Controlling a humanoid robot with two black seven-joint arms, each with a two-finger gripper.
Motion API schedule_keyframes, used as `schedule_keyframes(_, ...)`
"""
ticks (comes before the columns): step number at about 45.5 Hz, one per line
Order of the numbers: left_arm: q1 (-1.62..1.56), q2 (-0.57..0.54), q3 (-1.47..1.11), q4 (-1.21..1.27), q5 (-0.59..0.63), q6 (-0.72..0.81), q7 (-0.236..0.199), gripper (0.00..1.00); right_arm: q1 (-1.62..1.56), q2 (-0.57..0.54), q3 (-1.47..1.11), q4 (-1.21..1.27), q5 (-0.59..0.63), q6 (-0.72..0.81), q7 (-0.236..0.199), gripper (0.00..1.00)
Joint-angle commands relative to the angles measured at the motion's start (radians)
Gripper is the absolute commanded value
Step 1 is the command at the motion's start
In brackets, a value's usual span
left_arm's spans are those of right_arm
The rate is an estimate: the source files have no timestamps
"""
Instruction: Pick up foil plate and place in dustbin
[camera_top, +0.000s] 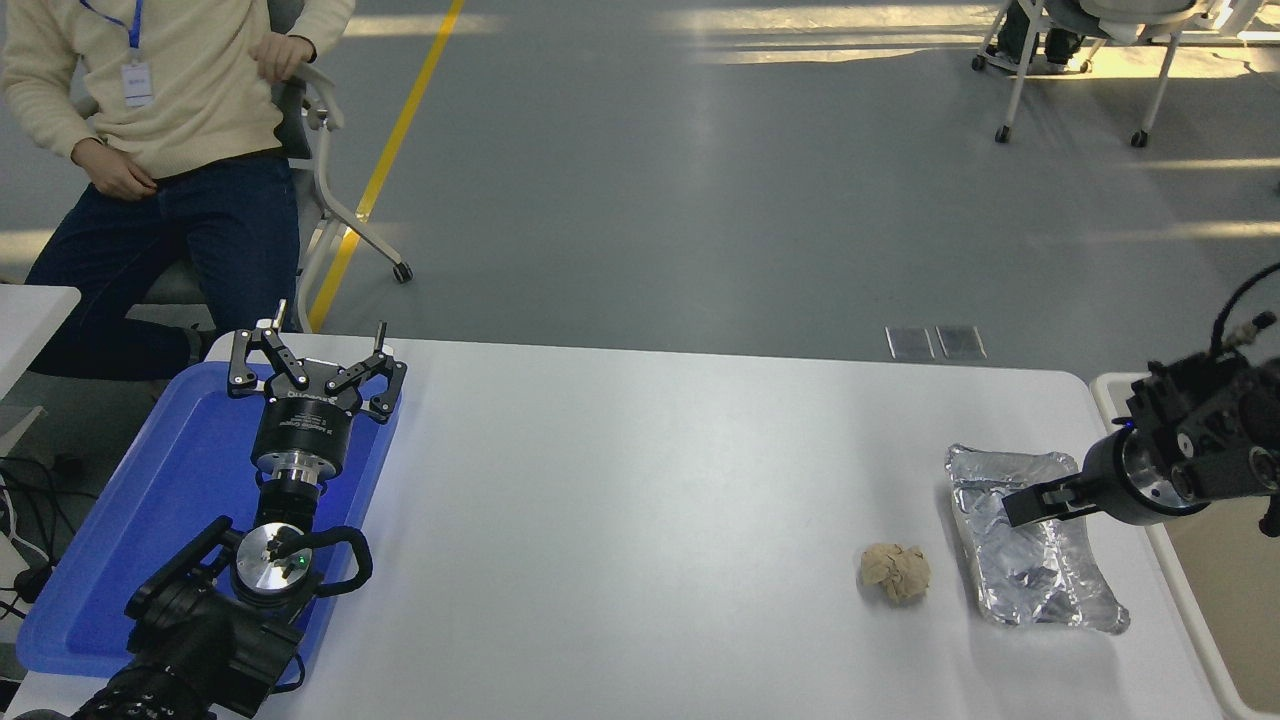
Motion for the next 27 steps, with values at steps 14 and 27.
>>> schedule_keyframes(14, 0.0, 0.0, 0.0, 0.0, 0.0, 0.0, 0.0, 1.0, -0.37, -0.003, 0.103, -0.4, 0.0, -0.035, 0.0, 1.0)
schedule_keyframes(27, 0.0, 0.0, 0.0, 0.0, 0.0, 0.0, 0.0, 1.0, -0.46, 0.0, 0.144, -0.47, -0.005, -0.081, 0.001, 1.0)
